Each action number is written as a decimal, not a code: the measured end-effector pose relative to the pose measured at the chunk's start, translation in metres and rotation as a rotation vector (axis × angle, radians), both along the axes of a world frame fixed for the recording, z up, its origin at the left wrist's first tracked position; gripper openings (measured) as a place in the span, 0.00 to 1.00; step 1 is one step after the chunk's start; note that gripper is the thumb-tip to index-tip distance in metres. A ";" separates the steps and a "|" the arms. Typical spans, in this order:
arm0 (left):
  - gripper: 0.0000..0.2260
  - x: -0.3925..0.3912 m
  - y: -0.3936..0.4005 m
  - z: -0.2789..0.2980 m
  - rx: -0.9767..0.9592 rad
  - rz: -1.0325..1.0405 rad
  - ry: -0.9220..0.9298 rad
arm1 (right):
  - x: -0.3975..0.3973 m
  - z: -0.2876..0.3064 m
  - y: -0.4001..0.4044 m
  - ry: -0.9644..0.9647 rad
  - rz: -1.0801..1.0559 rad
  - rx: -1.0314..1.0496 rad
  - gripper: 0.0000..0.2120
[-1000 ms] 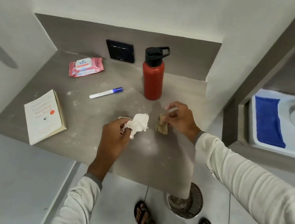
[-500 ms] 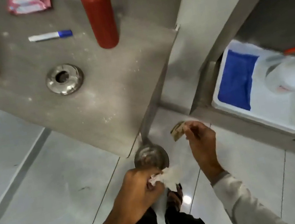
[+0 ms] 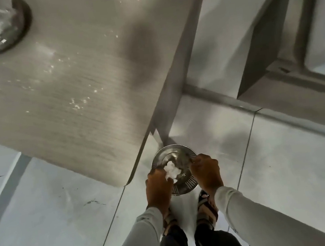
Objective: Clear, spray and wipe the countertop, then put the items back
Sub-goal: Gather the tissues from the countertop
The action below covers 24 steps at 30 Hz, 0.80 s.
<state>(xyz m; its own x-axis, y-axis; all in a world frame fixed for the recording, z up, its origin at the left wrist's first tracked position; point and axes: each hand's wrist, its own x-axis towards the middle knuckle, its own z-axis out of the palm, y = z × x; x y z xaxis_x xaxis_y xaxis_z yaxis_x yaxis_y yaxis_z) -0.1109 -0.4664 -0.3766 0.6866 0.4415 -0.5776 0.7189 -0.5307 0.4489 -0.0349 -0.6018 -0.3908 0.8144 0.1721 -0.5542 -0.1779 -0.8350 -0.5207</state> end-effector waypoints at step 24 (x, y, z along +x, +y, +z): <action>0.10 -0.008 0.017 0.321 0.786 -0.417 -0.562 | 0.048 0.325 -0.008 -0.876 0.610 -0.079 0.30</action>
